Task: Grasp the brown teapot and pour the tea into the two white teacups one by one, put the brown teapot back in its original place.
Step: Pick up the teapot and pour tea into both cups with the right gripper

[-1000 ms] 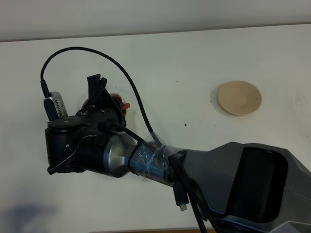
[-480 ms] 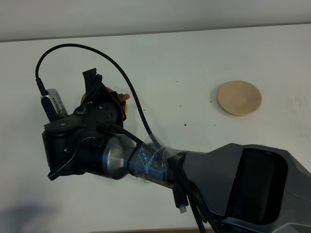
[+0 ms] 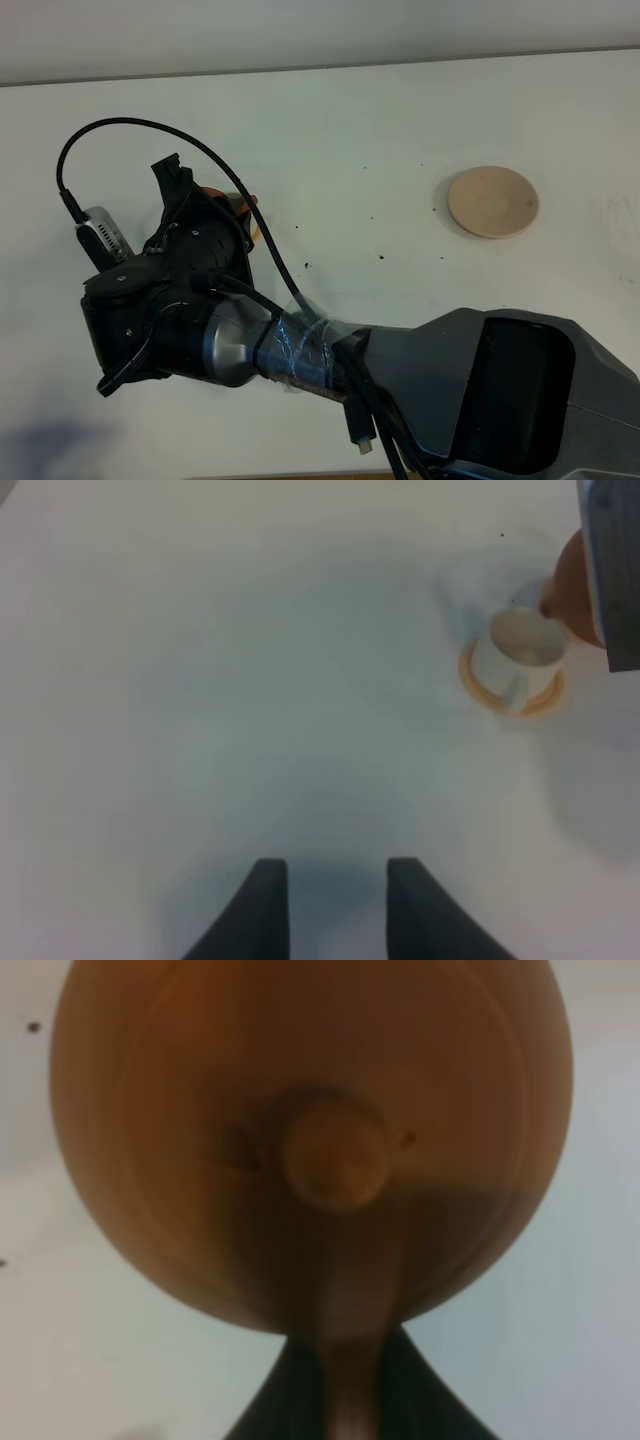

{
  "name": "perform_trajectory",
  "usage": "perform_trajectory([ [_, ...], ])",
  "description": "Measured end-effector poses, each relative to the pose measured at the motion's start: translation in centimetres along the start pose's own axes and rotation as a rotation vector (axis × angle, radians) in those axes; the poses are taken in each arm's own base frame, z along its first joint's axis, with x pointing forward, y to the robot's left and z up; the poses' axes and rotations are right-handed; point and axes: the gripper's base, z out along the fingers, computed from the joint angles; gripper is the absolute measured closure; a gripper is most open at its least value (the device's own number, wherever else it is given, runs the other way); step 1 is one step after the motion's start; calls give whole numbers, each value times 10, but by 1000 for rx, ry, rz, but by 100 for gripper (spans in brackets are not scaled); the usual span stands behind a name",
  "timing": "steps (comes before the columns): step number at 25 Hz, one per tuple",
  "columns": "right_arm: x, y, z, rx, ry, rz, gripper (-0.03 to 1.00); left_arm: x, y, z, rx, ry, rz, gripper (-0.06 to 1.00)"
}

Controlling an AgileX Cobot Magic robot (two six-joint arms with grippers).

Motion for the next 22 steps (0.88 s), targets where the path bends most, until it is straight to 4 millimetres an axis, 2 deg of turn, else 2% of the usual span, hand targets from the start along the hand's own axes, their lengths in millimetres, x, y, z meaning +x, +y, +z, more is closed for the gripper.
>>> perform_trajectory([
  [22, -5, 3, 1, 61, 37, -156, 84, 0, 0, 0, 0, 0, 0, 66],
])
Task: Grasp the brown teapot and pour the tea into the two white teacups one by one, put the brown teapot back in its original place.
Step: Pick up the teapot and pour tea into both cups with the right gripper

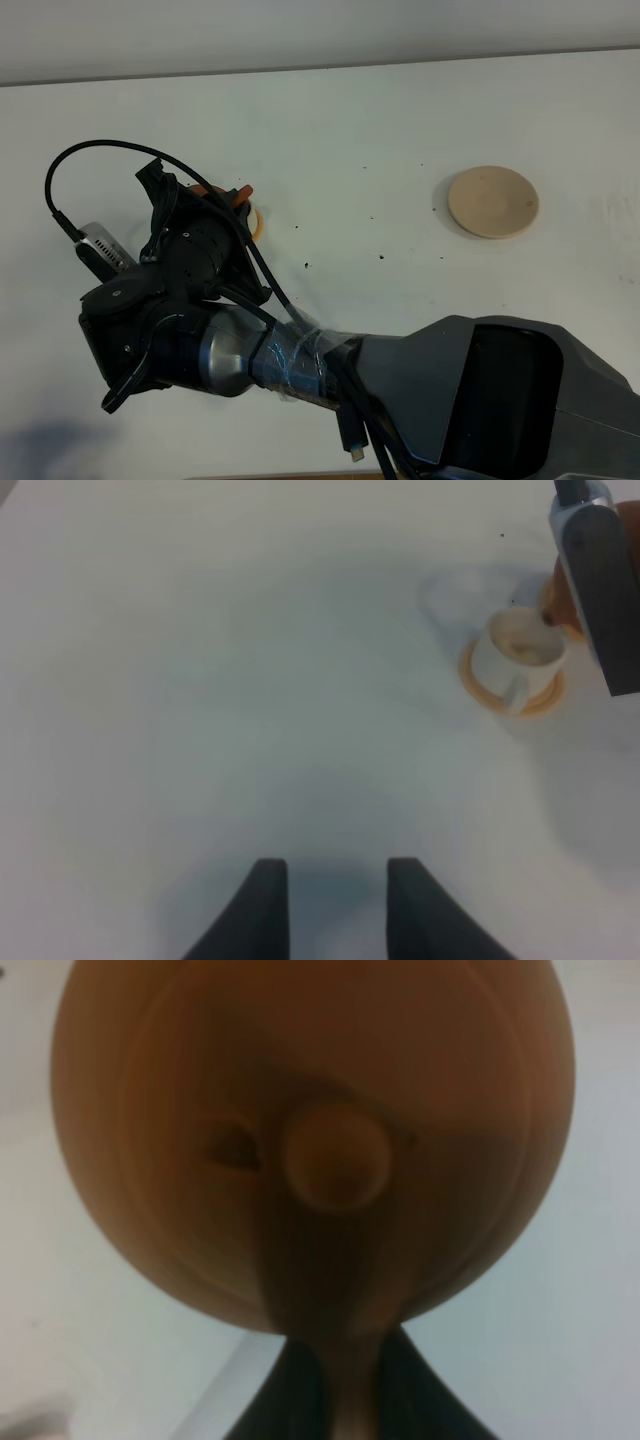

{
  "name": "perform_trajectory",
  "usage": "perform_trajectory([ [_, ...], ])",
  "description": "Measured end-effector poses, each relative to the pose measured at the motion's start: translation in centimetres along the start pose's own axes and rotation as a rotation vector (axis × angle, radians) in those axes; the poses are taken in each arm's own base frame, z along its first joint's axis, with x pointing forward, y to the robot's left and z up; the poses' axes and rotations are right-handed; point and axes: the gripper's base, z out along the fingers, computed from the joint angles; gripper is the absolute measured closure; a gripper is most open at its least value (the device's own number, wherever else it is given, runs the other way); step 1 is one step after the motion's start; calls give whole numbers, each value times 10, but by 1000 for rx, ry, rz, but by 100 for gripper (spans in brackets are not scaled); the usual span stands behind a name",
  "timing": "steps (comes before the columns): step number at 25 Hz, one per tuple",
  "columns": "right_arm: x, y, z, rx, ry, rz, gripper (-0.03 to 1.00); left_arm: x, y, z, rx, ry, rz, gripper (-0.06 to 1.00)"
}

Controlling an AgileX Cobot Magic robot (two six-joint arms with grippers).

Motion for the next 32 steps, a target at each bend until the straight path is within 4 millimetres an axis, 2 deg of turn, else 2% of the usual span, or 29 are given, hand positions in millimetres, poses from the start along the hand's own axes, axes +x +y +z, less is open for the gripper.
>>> perform_trajectory([
  [32, 2, -12, -1, 127, 30, -184, 84, 0, 0, 0, 0, 0, 0, 66],
])
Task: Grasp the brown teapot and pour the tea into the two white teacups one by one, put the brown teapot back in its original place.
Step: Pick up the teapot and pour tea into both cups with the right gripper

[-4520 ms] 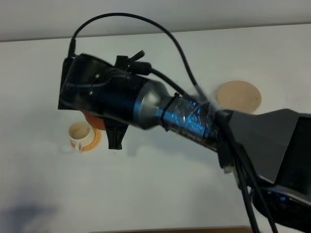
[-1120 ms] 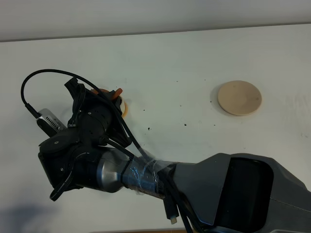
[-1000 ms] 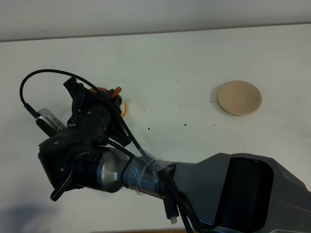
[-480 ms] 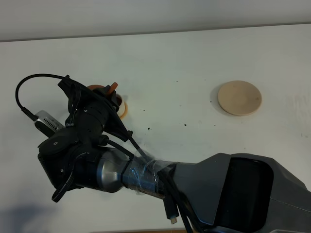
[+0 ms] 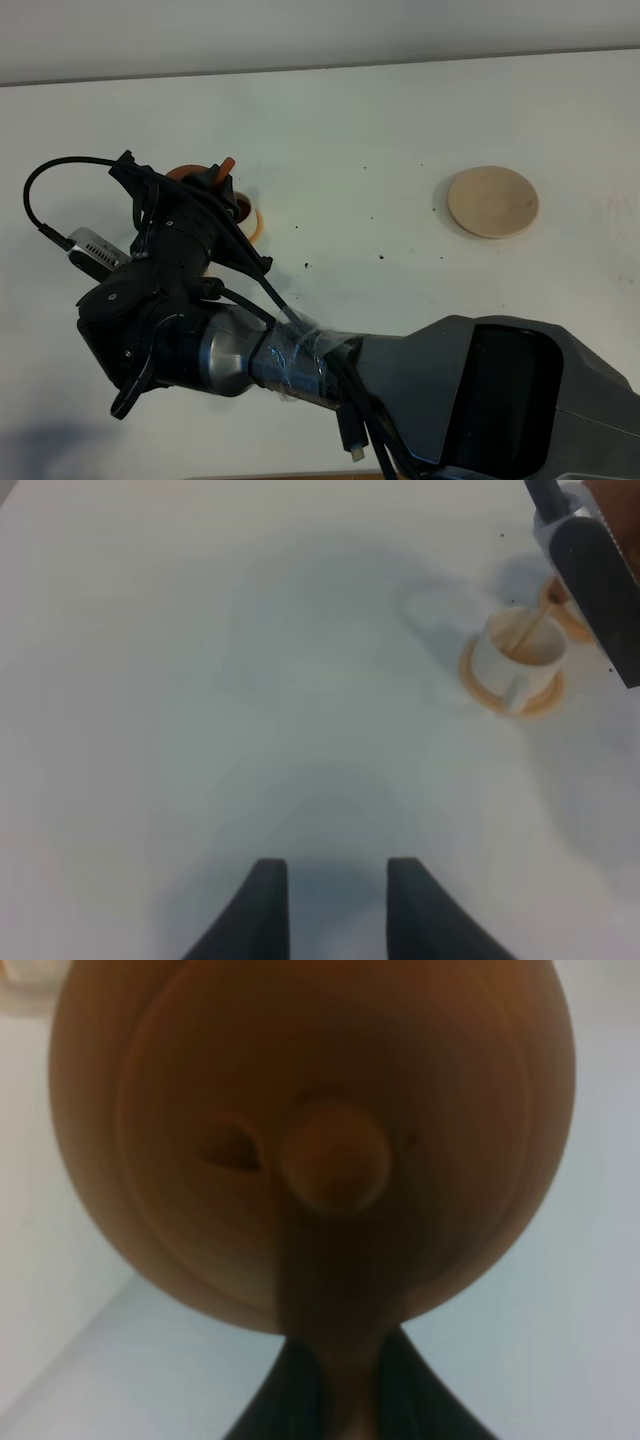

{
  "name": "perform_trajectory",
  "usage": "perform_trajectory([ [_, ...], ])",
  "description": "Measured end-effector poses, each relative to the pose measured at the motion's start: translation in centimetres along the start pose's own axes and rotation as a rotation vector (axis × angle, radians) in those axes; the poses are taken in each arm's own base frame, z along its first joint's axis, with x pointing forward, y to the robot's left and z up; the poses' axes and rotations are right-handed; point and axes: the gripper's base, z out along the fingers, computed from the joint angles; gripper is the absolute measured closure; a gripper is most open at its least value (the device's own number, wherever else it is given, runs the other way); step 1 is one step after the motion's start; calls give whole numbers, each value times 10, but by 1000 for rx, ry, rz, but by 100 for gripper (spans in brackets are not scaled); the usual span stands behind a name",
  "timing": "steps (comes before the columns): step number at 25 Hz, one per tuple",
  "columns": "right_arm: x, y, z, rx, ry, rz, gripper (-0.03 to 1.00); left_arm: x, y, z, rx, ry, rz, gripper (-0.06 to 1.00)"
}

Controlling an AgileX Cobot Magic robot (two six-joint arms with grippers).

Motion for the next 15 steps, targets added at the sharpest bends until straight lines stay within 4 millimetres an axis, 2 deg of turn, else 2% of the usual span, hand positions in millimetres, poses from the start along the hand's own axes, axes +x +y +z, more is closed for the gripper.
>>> perform_trajectory([
  [15, 1, -1, 0, 16, 8, -86, 84, 0, 0, 0, 0, 0, 0, 66],
])
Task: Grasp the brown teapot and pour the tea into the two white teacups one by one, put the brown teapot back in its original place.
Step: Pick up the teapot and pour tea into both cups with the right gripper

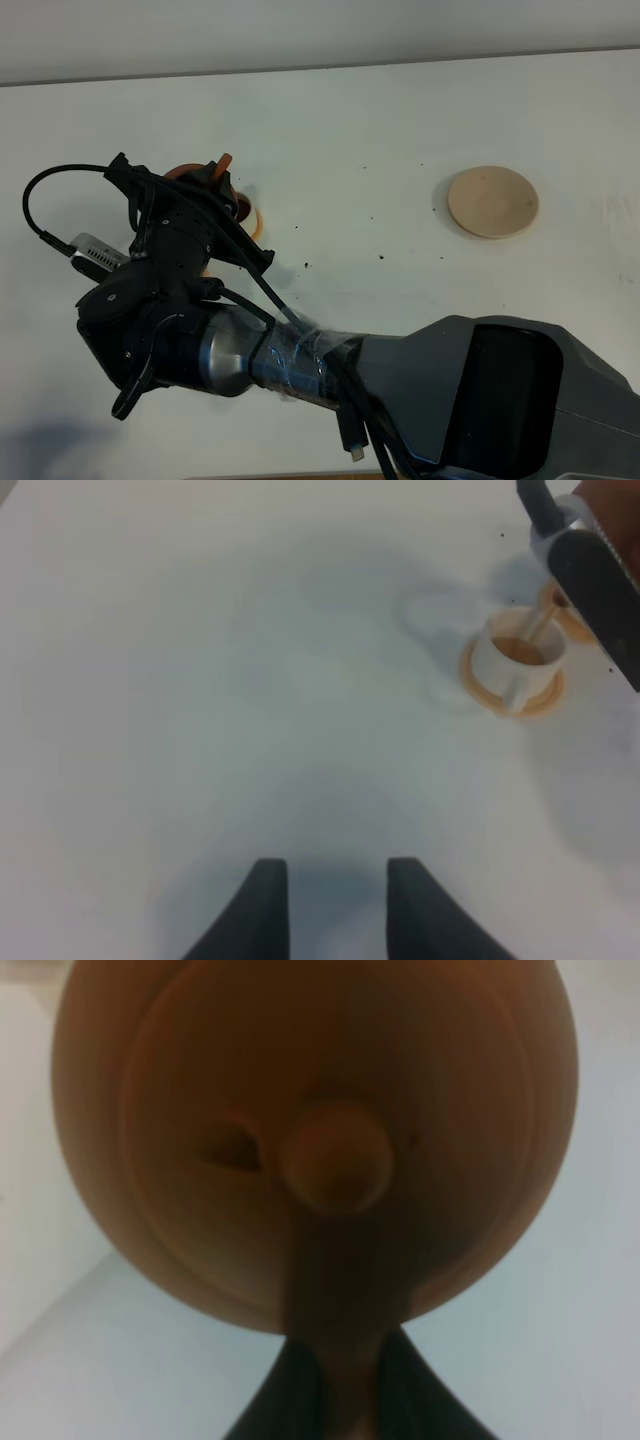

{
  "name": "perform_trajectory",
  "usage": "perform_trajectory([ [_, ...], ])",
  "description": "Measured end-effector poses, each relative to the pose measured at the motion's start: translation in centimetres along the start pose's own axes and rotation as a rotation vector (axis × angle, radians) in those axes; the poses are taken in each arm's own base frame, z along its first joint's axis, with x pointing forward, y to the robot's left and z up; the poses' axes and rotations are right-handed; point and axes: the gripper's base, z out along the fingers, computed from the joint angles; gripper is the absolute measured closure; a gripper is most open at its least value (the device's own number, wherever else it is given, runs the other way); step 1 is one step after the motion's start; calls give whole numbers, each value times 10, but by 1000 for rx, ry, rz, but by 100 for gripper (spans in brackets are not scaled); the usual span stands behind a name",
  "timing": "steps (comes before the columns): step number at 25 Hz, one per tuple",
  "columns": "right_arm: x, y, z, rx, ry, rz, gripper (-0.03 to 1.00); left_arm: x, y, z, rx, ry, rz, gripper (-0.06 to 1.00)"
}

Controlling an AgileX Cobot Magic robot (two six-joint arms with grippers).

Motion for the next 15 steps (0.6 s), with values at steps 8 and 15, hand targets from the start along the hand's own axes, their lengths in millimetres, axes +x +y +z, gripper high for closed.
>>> perform_trajectory([
  [8, 1, -1, 0, 12, 10, -55, 84, 0, 0, 0, 0, 0, 0, 66],
  [15, 1, -2, 0, 27, 8, -64, 84, 0, 0, 0, 0, 0, 0, 66],
])
